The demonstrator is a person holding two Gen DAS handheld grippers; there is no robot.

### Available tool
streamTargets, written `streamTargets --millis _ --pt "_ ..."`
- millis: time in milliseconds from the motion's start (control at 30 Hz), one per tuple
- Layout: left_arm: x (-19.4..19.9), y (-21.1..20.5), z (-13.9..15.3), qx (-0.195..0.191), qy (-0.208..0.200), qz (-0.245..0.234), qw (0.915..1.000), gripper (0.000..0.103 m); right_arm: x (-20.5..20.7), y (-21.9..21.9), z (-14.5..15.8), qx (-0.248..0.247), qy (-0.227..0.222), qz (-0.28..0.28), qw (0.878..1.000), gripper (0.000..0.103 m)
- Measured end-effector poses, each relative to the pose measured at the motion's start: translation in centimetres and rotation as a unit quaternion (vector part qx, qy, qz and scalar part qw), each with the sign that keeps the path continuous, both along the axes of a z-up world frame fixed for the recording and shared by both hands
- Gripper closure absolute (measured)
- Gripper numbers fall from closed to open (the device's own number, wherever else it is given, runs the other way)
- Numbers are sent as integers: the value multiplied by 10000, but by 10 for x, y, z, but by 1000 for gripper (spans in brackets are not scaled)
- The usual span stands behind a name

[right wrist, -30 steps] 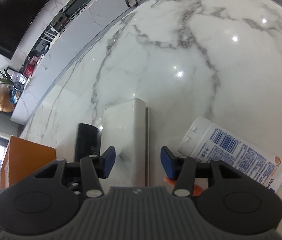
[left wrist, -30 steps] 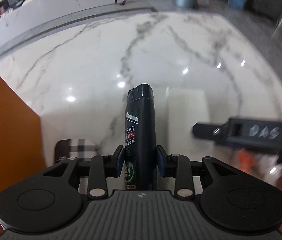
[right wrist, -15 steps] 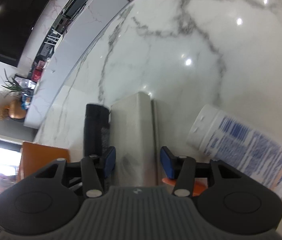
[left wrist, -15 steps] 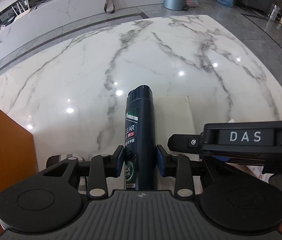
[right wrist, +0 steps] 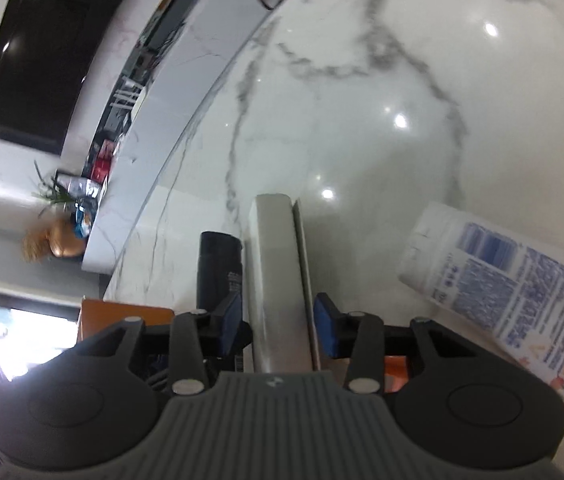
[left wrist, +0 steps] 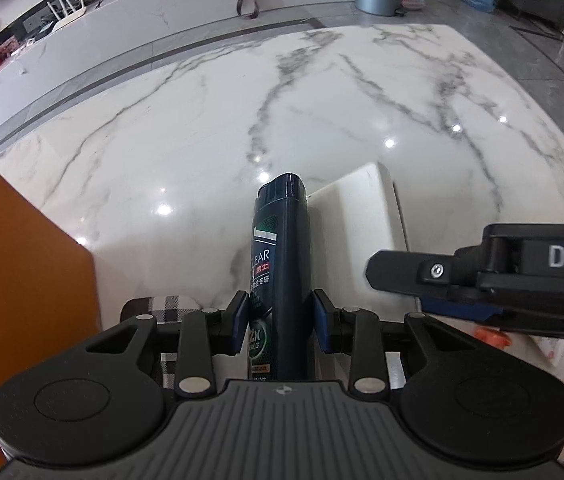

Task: Organize rigid objects
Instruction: 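Lift the shampoo bottle with the left tool while the right tool lifts the white box, then carry the shampoo bottle and white box over the orange shoebox with both tools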

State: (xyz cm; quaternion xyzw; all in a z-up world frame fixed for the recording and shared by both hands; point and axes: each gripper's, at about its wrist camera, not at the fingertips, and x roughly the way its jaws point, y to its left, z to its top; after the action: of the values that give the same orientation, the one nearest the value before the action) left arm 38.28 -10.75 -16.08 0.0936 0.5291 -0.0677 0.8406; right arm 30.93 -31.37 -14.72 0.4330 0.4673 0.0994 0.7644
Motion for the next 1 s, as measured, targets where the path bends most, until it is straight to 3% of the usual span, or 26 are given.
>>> streamTargets --millis 67,167,367,600,833,900,1000 --pt "-1 1 -4 -45 59 -21 10000 65 2 5 -4 90 65 104 9999 61" --pt "-2 -2 -5 -14 26 -50 10000 65 7 13 -8 -183 96 239 9995 61" --pt "-3 9 -3 -195 85 160 9996 65 10 18 -6 -548 -41 389 9977 73" --pt "-18 30 32 -813 -125 515 9953 65 9 16 5 -886 -405 514 9939 73" --pt "-63 79 110 -1640 -641 676 9821 65 -9 18 55 -869 -983 675 9891 73" --pt "-75 100 130 -1597 -794 712 9814 65 -16 30 81 -867 -1247 797 9852 73" --pt "-91 139 147 -1195 -964 837 9846 65 -19 60 118 -756 -1442 1172 9797 73"
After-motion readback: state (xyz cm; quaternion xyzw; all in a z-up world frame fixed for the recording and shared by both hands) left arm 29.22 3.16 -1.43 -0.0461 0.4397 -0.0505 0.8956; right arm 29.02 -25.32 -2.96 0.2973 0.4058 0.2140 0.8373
